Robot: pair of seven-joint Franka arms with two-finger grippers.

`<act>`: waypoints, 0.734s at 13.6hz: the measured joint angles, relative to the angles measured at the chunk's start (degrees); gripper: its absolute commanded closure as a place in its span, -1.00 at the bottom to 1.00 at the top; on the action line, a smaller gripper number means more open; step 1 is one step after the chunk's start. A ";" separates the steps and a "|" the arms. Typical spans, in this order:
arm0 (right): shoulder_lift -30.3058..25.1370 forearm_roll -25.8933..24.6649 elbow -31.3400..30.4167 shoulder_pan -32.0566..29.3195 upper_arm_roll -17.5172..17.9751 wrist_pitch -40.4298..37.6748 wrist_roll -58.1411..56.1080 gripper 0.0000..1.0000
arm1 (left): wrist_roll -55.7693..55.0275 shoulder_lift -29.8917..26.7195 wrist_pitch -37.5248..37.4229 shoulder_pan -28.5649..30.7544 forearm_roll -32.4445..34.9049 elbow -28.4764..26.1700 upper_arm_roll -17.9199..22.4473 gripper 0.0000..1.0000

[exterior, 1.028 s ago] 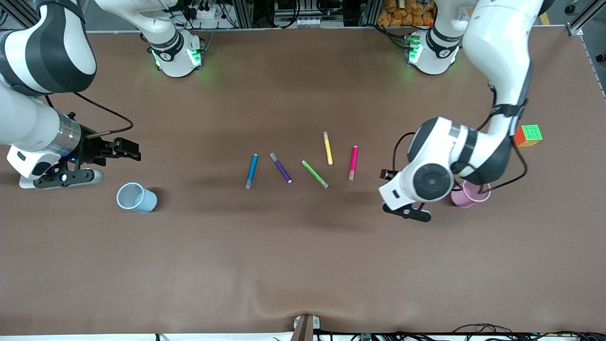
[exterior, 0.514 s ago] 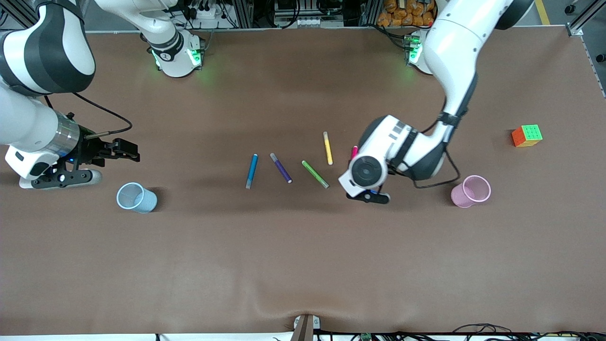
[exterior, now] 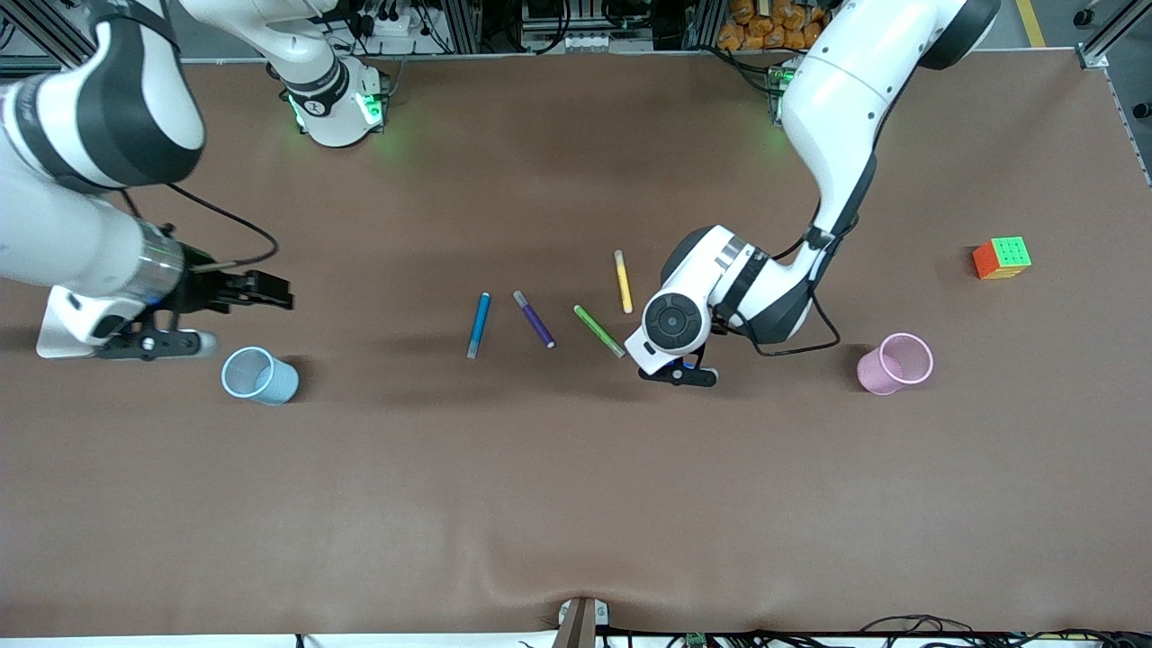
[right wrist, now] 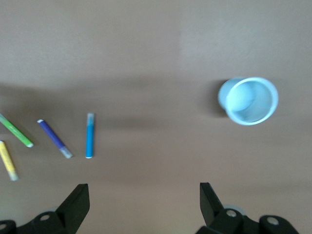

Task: Place pink and blue markers in matching cups
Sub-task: 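Grasp the pink marker with the left gripper while the right reaches blue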

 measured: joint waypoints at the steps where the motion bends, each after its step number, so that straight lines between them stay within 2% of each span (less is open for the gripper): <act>1: 0.85 0.73 -0.01 0.68 0.05 0.31 1.74 -1.00 | 0.00 0.34 0.23 -0.26 -0.01 -0.01 -0.05 -0.42; 3: 2.80 1.82 -0.10 1.53 0.06 2.07 4.20 -1.00 | -0.03 0.64 0.26 -1.63 -0.05 -0.02 -0.09 -0.26; 4: 3.91 2.43 -0.21 1.75 0.08 3.18 4.71 -1.00 | -0.19 0.70 0.26 -2.40 -0.06 -0.04 -0.08 -0.06; 5: 5.03 2.97 -0.39 2.05 0.09 4.64 4.86 -1.00 | -0.30 0.89 0.26 -2.92 -0.06 -0.09 -0.07 0.01; 10: 11.32 3.21 -2.13 7.15 0.16 16.35 5.63 -1.00 | 1.99 3.05 3.18 -2.92 -0.05 -0.13 0.23 -0.03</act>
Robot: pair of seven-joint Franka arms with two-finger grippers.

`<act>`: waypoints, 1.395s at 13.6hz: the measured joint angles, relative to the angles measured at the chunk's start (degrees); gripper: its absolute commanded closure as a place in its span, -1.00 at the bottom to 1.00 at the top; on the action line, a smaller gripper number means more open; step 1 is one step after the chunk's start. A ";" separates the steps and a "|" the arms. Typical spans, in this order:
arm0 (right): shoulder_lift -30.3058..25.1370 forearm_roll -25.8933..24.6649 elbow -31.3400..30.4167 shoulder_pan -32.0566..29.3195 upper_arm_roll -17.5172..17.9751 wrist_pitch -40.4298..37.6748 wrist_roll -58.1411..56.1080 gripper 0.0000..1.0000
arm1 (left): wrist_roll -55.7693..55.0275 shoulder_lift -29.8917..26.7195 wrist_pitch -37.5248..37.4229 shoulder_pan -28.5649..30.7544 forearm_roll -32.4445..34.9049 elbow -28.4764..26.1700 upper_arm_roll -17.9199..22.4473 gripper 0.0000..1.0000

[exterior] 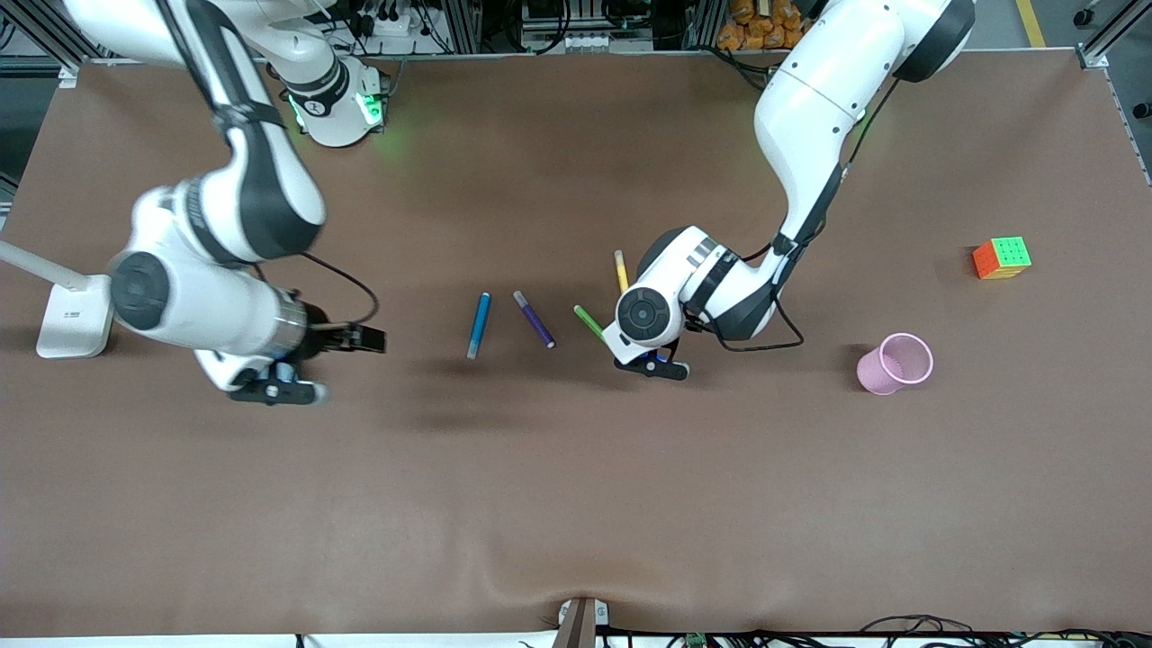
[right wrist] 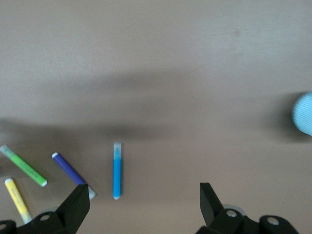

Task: Place pink and blue markers in matching cups
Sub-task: 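Grasp the pink marker with the left gripper while the right reaches blue, then carry the pink marker to the pink cup while the right grasps blue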

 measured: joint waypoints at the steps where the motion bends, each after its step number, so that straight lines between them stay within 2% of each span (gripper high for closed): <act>1: 1.76 0.00 -0.07 0.82 0.01 2.12 0.29 -1.00 | 0.02 0.20 0.39 -0.02 0.00 0.00 0.00 -0.01; 2: 3.47 -0.01 -0.04 1.40 -0.01 3.79 1.05 -1.00 | 0.09 0.34 0.56 -0.04 0.00 -0.02 0.00 0.00; 3: 5.06 -0.01 0.10 1.66 -0.01 4.81 1.88 -1.00 | 0.13 0.49 0.59 -0.07 0.00 -0.04 0.00 0.12; 4: 6.61 -0.01 0.38 1.74 -0.02 5.30 2.66 -1.00 | 0.13 0.61 0.68 -0.13 0.00 -0.03 -0.01 0.37; 6: 9.36 -0.01 0.87 2.01 0.02 5.69 4.10 -1.00 | 0.13 0.62 0.81 -0.32 0.00 -0.02 -0.06 0.49; 7: 10.30 -0.01 0.82 2.75 0.04 6.16 4.28 -1.00 | 0.13 0.62 0.88 -0.41 0.00 0.03 -0.15 0.71; 8: 11.08 -0.01 0.48 3.99 0.04 7.54 4.60 -1.00 | 0.13 0.63 0.88 -0.54 0.00 0.06 -0.18 0.85; 11: 11.51 -0.26 -5.06 8.15 -0.12 14.20 6.26 -1.00 | 0.15 0.62 0.86 -0.62 0.02 0.08 -0.17 0.99; 13: 11.36 -0.51 -8.41 9.92 -0.25 18.54 6.33 -1.00 | 0.14 0.61 0.88 -0.57 0.02 0.18 -0.12 1.00; 16: 11.35 -0.67 -9.90 11.19 -0.58 21.47 6.33 -1.00 | 0.14 0.06 1.10 -0.06 0.36 1.75 0.59 1.00; 19: 11.35 -0.91 -10.24 12.65 -0.65 21.54 10.79 -1.00 | 0.14 -4.25 0.90 0.29 1.13 4.15 3.11 1.00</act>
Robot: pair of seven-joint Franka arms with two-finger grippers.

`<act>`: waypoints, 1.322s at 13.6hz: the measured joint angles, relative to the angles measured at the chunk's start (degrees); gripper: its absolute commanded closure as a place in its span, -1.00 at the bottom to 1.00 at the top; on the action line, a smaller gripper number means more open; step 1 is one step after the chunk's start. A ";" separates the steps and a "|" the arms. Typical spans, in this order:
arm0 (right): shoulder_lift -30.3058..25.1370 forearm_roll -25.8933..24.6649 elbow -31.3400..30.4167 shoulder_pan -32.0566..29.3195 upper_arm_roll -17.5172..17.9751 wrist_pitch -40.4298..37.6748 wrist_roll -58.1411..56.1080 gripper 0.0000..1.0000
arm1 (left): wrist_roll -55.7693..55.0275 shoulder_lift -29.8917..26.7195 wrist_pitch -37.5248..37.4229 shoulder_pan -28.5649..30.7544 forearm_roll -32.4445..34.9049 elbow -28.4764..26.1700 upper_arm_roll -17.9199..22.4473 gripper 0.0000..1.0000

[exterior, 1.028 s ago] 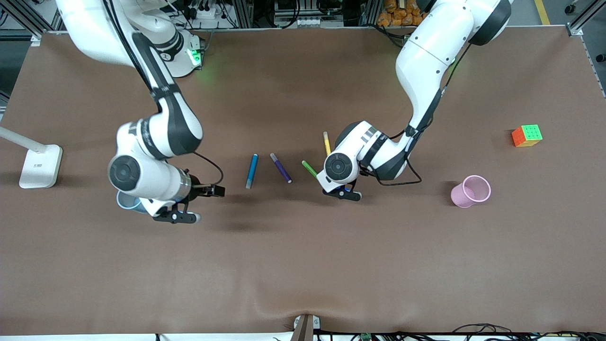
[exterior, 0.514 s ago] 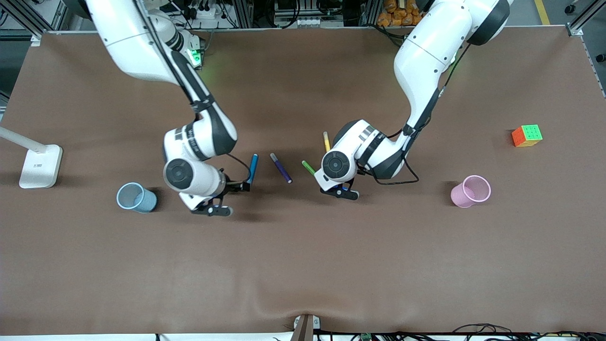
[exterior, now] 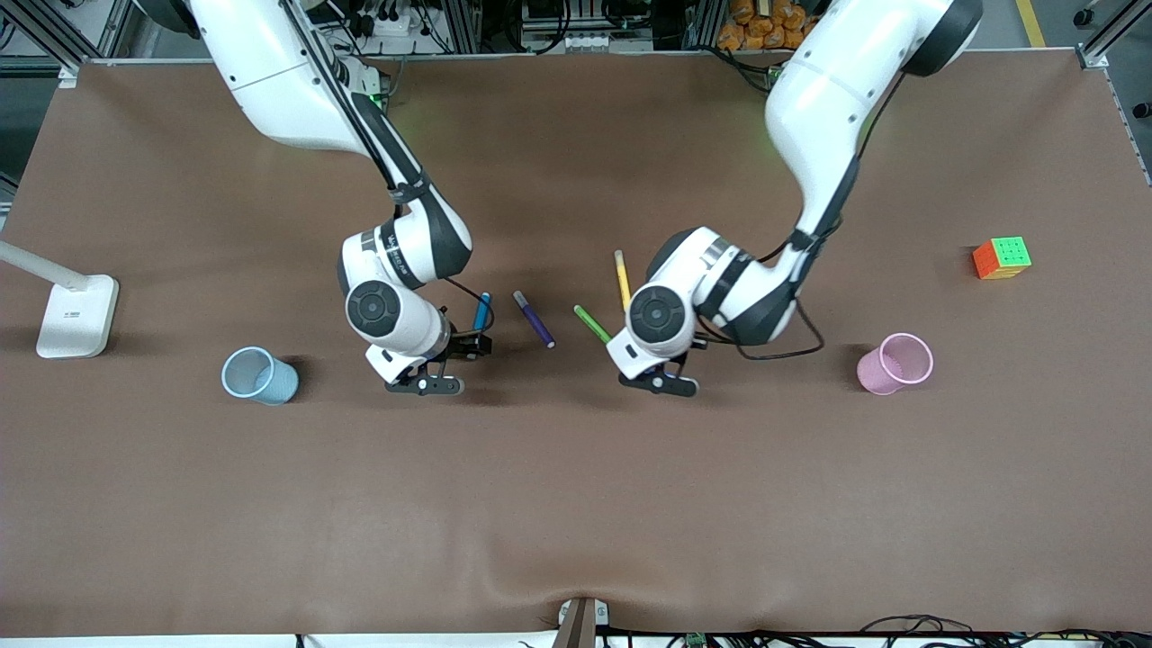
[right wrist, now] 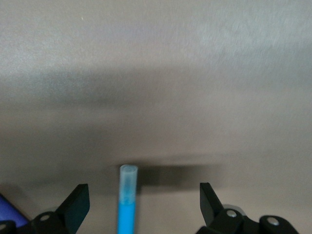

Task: Place pink and blue markers in matching cups
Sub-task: 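Carry the pink marker to the pink cup while the right grasps blue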

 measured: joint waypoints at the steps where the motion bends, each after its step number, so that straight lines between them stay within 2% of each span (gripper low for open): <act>1: 0.00 -1.02 -0.11 0.68 -0.01 0.06 3.21 -1.00 | 0.01 -2.46 -0.76 0.47 0.01 0.23 1.01 1.00; 3: 0.05 -3.14 -0.65 1.58 -0.02 1.13 7.39 -1.00 | 0.14 -6.97 -4.04 2.16 0.24 0.21 1.98 1.00; 7: 0.14 -3.88 -2.44 2.01 -0.05 4.13 8.66 -1.00 | 0.79 -12.44 -7.35 4.90 0.65 0.07 3.89 1.00; 15: 0.60 -3.93 -3.14 2.86 -0.05 6.38 8.81 -1.00 | 17.50 -19.42 -10.48 13.89 -1.28 -0.04 3.88 1.00; 16: 0.61 -3.93 -3.20 3.05 -0.04 6.38 8.81 -0.77 | 20.02 -20.30 -11.62 15.13 -2.44 -0.02 3.89 1.00; 18: 0.61 -3.93 -3.34 3.55 -0.04 6.38 8.89 0.07 | 23.23 -22.34 -15.50 17.55 -5.69 -0.05 3.90 1.00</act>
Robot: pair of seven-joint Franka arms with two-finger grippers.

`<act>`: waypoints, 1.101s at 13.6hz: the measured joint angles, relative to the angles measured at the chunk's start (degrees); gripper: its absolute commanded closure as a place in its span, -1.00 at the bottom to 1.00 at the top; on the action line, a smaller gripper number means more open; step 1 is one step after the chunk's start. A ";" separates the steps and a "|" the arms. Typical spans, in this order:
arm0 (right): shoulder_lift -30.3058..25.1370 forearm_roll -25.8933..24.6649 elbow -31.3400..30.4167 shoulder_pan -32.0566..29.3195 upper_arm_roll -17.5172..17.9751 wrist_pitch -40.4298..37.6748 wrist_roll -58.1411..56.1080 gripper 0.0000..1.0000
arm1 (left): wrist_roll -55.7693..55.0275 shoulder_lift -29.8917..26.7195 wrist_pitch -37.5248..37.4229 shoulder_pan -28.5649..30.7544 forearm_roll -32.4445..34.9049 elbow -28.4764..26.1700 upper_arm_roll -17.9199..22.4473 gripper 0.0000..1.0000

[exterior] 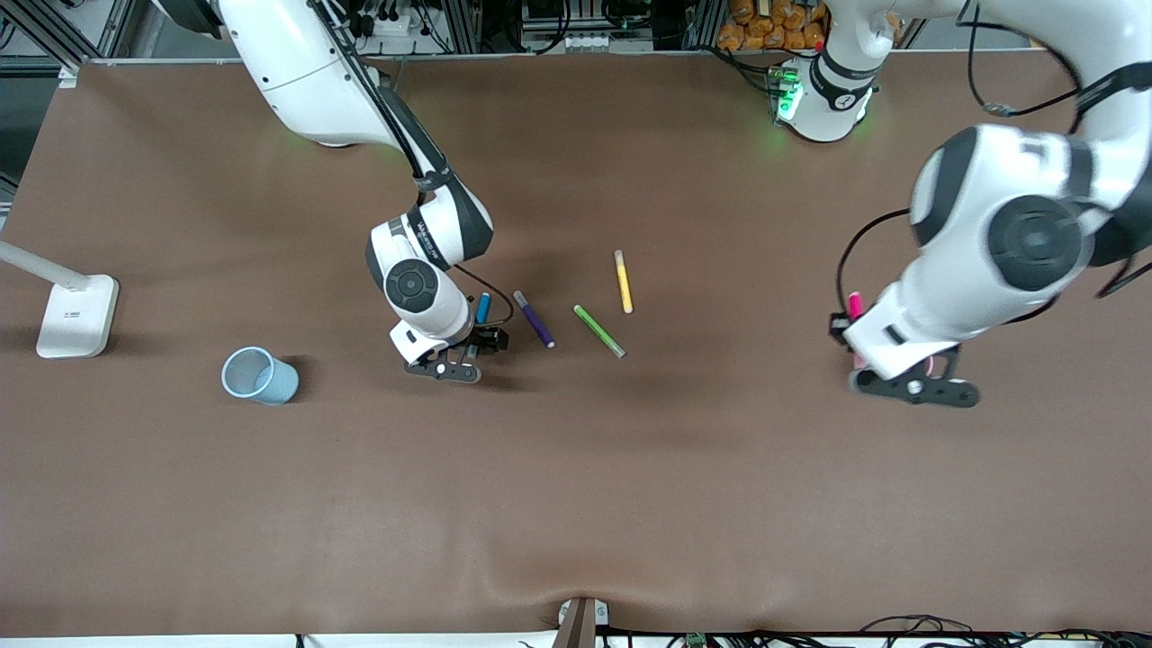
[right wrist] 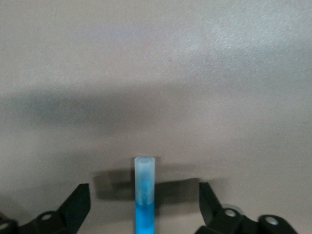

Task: Place pink and blue markers in matching cups
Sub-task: 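Carry the pink marker to the pink cup while the right grasps blue, then lower the pink marker into the pink cup while the right carries blue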

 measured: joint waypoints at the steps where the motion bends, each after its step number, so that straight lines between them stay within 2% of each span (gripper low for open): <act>1: 0.00 0.00 -0.01 0.15 0.00 0.00 0.05 0.47 | 0.98 -0.73 -1.50 0.96 -1.53 -0.07 -0.01 1.00; 2: 0.00 0.00 -0.01 0.19 0.00 0.03 0.06 0.72 | 1.70 -1.16 -2.14 1.70 -2.95 -0.14 -0.01 1.00; 3: -0.07 -0.06 0.00 0.19 -0.08 0.03 0.07 0.89 | 2.16 -1.37 -2.40 2.13 -4.09 -0.29 -0.02 1.00; 4: -0.26 -0.08 0.00 0.19 -0.19 0.03 0.08 0.97 | 2.33 -1.43 -2.49 2.26 -4.71 -0.60 -0.02 1.00; 8: -0.44 -0.10 0.14 0.19 -0.53 0.43 0.10 0.97 | 2.37 -0.87 -0.66 2.20 -6.29 -2.23 -0.24 1.00; 11: -1.93 -0.13 0.78 0.06 -2.24 0.52 -0.36 0.97 | 6.71 -0.80 -0.03 3.00 -6.29 -2.20 -0.18 1.00; 13: -4.32 -0.17 0.93 -1.19 -3.01 -0.39 -4.21 0.97 | 10.86 -1.23 0.08 5.09 -6.29 -2.28 -0.14 1.00; 15: -6.88 -0.18 1.60 -4.36 -3.14 -4.49 -11.98 0.97 | 14.22 -2.84 1.76 7.06 -6.29 -4.41 -0.12 1.00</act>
